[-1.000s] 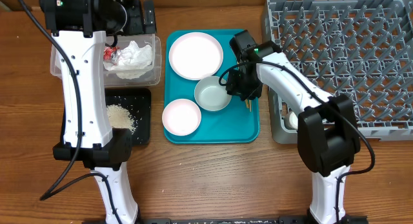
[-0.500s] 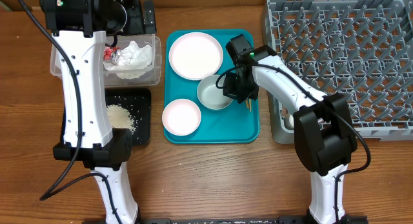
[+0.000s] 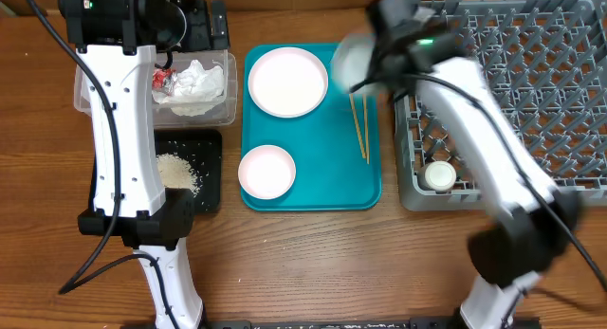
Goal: Sort waste into correct bins and load items into the dishwasher
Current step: 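Carry the grey bowl into the dish rack and release it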
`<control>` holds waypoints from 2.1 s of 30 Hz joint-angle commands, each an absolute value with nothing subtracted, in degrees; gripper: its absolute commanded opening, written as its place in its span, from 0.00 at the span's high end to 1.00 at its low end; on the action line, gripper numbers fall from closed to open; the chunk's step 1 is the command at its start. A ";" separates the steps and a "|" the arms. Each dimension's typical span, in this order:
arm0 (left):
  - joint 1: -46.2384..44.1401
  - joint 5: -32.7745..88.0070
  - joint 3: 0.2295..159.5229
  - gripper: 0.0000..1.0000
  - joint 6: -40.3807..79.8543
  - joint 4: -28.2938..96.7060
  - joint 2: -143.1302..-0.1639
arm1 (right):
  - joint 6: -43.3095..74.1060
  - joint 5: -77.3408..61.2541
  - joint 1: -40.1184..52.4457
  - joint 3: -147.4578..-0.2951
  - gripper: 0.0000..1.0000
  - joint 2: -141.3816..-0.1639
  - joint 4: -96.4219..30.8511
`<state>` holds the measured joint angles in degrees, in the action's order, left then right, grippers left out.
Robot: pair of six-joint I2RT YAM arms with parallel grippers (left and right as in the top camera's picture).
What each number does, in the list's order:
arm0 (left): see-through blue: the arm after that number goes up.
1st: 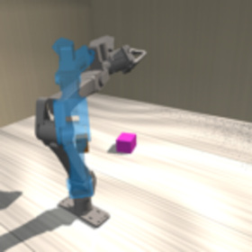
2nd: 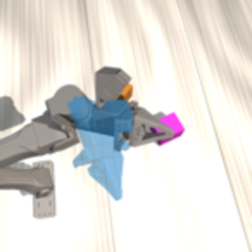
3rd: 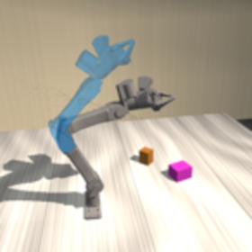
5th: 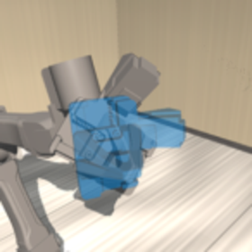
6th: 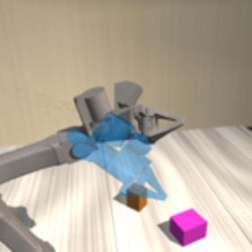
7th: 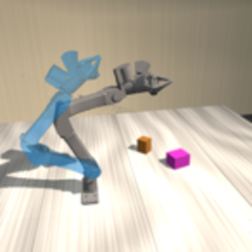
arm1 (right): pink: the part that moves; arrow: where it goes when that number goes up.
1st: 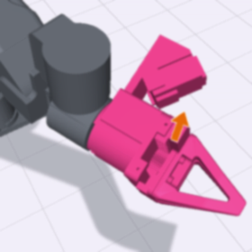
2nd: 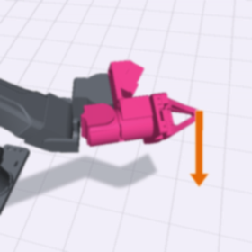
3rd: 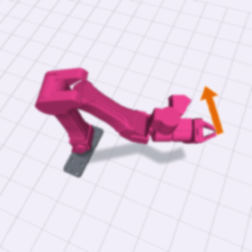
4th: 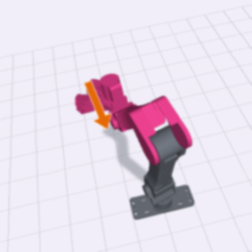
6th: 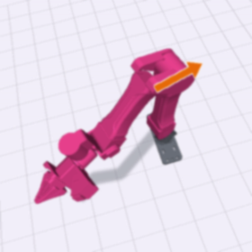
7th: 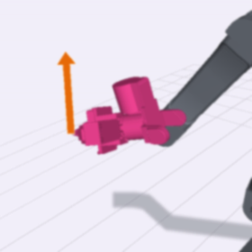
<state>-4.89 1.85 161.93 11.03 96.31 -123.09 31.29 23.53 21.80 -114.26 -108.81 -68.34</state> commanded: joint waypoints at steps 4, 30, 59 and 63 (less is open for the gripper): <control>-4.93 1.26 162.04 0.00 11.81 96.42 -122.26 | 31.09 59.96 20.82 -115.31 0.96 -106.34 -64.69; -4.93 1.26 162.04 0.00 11.81 96.42 -122.26 | 4.01 69.41 12.86 -115.07 0.96 -133.67 -25.78; -4.93 1.26 162.04 0.00 11.81 96.42 -122.26 | 4.25 67.88 16.05 -115.09 0.88 -136.42 -32.38; -4.93 1.26 162.04 0.00 11.81 96.42 -122.26 | 4.23 67.90 16.78 -115.09 0.86 -136.42 -33.80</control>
<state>-4.89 1.85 161.93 11.03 96.42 -123.09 4.19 67.70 15.88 -114.63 -135.61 -33.56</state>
